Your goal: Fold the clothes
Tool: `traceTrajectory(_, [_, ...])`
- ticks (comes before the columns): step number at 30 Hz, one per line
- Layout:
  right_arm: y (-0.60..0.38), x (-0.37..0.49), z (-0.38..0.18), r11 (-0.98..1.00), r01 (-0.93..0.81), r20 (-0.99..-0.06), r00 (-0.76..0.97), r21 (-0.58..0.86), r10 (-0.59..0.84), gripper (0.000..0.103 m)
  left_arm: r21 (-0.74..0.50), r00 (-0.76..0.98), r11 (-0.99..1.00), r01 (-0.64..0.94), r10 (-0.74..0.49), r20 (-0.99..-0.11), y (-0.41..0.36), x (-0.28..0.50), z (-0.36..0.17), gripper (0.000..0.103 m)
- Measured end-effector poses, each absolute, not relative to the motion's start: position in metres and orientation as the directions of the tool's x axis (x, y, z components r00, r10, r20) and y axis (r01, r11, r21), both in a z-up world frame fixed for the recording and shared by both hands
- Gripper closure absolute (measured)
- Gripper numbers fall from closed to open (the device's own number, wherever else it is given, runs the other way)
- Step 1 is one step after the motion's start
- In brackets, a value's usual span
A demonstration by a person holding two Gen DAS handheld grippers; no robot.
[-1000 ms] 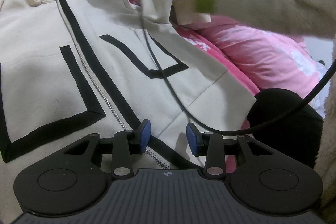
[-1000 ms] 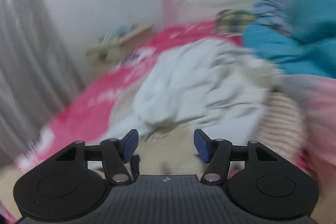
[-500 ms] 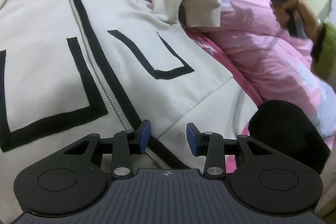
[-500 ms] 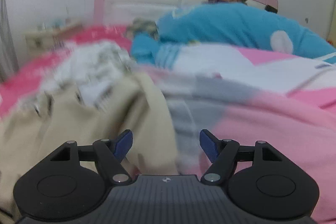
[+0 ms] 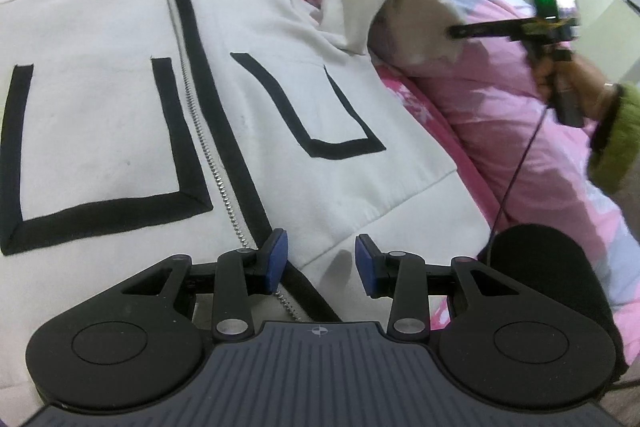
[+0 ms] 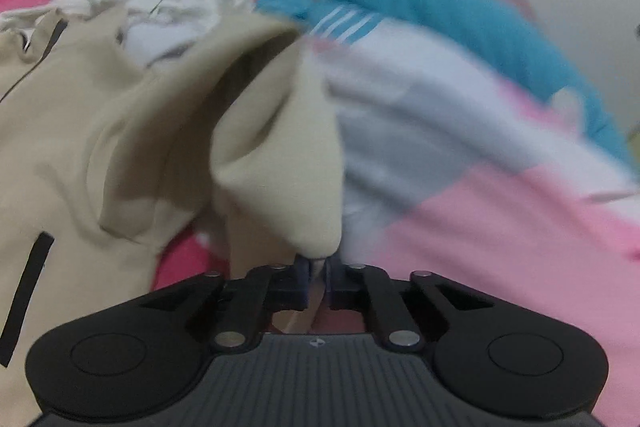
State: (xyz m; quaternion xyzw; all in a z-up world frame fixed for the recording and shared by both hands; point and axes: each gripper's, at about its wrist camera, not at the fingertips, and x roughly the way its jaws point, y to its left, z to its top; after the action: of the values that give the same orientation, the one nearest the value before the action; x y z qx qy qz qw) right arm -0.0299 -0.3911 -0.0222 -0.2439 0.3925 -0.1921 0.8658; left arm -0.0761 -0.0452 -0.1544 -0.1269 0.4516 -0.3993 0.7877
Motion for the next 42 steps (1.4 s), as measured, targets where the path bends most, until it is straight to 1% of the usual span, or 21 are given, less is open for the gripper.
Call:
traceTrajectory(4, [-0.367, -0.049, 0.026, 0.565, 0.172, -0.316, 0.682, -0.807, -0.66, 0.097, -0.565, 0.274, 0.643, 0.516, -0.749, -0.603, -0.044, -0.076, -0.156, 0.066])
traceTrajectory(6, [-0.363, -0.055, 0.047, 0.426, 0.201, -0.182, 0.688, -0.882, -0.702, 0.097, -0.57, 0.271, 0.639, 0.516, -0.753, -0.599, -0.043, -0.076, -0.156, 0.066])
traceTrajectory(8, [-0.372, -0.058, 0.068, 0.365, 0.236, -0.124, 0.666, -0.9, -0.736, 0.097, -0.576, 0.269, 0.637, 0.512, -0.756, -0.596, -0.042, -0.075, -0.157, 0.066])
traceTrajectory(12, [-0.38, -0.056, 0.087, 0.315, 0.272, -0.069, 0.649, -0.909, -0.758, 0.097, -0.581, 0.27, 0.634, 0.511, -0.76, -0.592, -0.041, -0.075, -0.157, 0.066])
traceTrajectory(14, [-0.366, -0.055, 0.09, 0.303, 0.273, -0.037, 0.685, -0.913, -0.728, 0.097, -0.582, 0.269, 0.632, 0.511, -0.761, -0.59, -0.041, -0.075, -0.157, 0.066])
traceTrajectory(17, [-0.315, -0.06, 0.09, 0.265, 0.262, 0.06, 0.806, -0.928, -0.589, 0.097, -0.59, 0.268, 0.633, 0.501, -0.762, -0.59, -0.039, -0.075, -0.156, 0.066])
traceTrajectory(19, [-0.274, -0.066, 0.084, 0.225, 0.224, 0.107, 0.892, -0.948, -0.44, 0.097, -0.596, 0.277, 0.642, 0.482, -0.757, -0.592, -0.031, -0.077, -0.154, 0.066])
traceTrajectory(21, [-0.231, -0.074, 0.07, 0.18, 0.162, 0.118, 0.966, -0.97, -0.232, 0.096, -0.598, 0.301, 0.662, 0.451, -0.744, -0.597, -0.013, -0.081, -0.15, 0.065])
traceTrajectory(23, [-0.19, -0.088, 0.044, 0.121, 0.083, 0.086, 0.996, -0.989, 0.016, 0.094, -0.6, 0.324, 0.681, 0.42, -0.73, -0.602, 0.004, -0.086, -0.145, 0.065])
traceTrajectory(25, [-0.164, -0.105, 0.003, 0.02, 0.049, 0.053, 0.971, -0.999, 0.233, 0.079, -0.601, 0.347, 0.699, 0.387, -0.715, -0.607, 0.022, -0.09, -0.141, 0.064])
traceTrajectory(26, [-0.155, -0.116, -0.023, -0.051, 0.061, 0.041, 0.942, -0.997, 0.333, 0.056, -0.602, 0.358, 0.707, 0.371, -0.707, -0.61, 0.031, -0.092, -0.139, 0.064])
traceTrajectory(27, [-0.146, -0.127, -0.05, -0.119, 0.08, 0.021, 0.904, -0.99, 0.428, 0.042, -0.602, 0.369, 0.715, 0.354, -0.699, -0.613, 0.039, -0.094, -0.137, 0.063])
traceTrajectory(28, [-0.14, -0.138, -0.069, -0.162, 0.09, -0.001, 0.87, -0.983, 0.492, 0.042, -0.603, 0.38, 0.723, 0.337, -0.69, -0.616, 0.048, -0.096, -0.135, 0.063])
traceTrajectory(29, [-0.136, -0.147, -0.081, -0.162, 0.069, -0.026, 0.853, -0.984, 0.521, 0.042, -0.603, 0.39, 0.73, 0.32, -0.682, -0.619, 0.057, -0.098, -0.133, 0.062])
traceTrajectory(31, [-0.128, -0.163, -0.085, -0.083, -0.039, -0.077, 0.852, -0.996, 0.518, 0.04, -0.604, 0.411, 0.744, 0.286, -0.664, -0.624, 0.075, -0.102, -0.129, 0.061])
traceTrajectory(32, [-0.128, -0.167, -0.081, -0.015, -0.096, -0.091, 0.869, -0.995, 0.486, 0.038, -0.604, 0.421, 0.751, 0.269, -0.655, -0.627, 0.083, -0.105, -0.127, 0.061])
traceTrajectory(34, [-0.132, -0.173, -0.069, 0.166, -0.213, -0.135, 0.912, -0.963, 0.387, 0.038, -0.604, 0.44, 0.762, 0.234, -0.636, -0.633, 0.101, -0.109, -0.123, 0.061])
traceTrajectory(36, [-0.144, -0.172, -0.053, 0.392, -0.309, -0.218, 0.941, -0.866, 0.26, 0.038, -0.608, 0.46, 0.766, 0.209, -0.626, -0.63, 0.11, -0.107, -0.118, 0.061])
traceTrajectory(38, [-0.167, -0.165, -0.04, 0.632, -0.342, -0.326, 0.934, -0.695, 0.146, 0.038, -0.608, 0.495, 0.77, 0.193, -0.611, -0.618, 0.114, -0.101, -0.111, 0.061])
traceTrajectory(40, [-0.197, -0.154, -0.032, 0.84, -0.294, -0.447, 0.892, -0.457, 0.069, 0.038, -0.596, 0.519, 0.778, 0.199, -0.6, -0.609, 0.108, -0.092, -0.103, 0.061])
traceTrajectory(42, [-0.23, -0.147, -0.032, 0.958, -0.219, -0.551, 0.831, -0.183, 0.085, 0.038, -0.571, 0.544, 0.792, 0.217, -0.583, -0.603, 0.103, -0.082, -0.093, 0.061])
